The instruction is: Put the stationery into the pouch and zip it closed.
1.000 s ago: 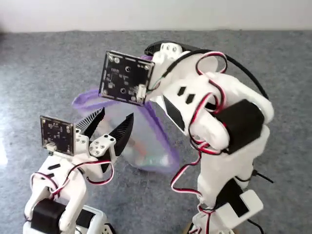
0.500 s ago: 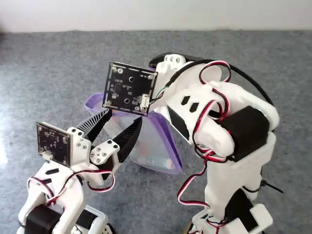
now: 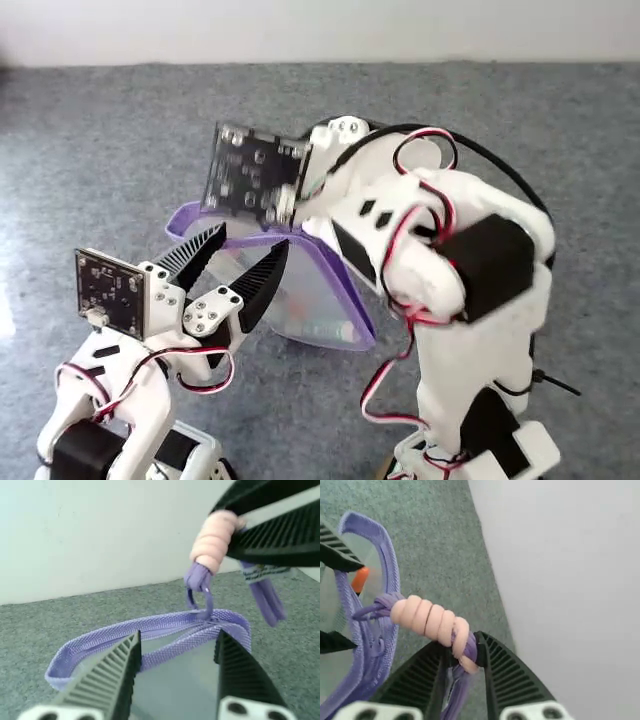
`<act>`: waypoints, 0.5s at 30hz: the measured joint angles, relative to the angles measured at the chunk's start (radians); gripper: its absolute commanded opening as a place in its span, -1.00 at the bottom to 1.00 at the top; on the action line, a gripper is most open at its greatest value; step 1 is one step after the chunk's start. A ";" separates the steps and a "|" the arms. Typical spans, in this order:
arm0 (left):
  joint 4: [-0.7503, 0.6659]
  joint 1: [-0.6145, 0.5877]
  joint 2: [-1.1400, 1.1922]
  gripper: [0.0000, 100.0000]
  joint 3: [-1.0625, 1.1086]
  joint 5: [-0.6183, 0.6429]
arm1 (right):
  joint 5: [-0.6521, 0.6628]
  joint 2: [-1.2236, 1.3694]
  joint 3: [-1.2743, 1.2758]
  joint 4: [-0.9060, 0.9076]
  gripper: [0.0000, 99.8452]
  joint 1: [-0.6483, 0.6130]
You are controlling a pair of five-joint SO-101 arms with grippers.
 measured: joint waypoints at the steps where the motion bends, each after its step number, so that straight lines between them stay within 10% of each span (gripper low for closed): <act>1: 0.002 0.000 0.000 -0.54 0.000 0.000 | -0.017 0.000 0.032 0.000 -0.98 0.025; 15: 0.103 -0.038 -0.002 -0.54 -0.041 -0.002 | -0.143 -0.068 0.232 0.000 -0.98 0.242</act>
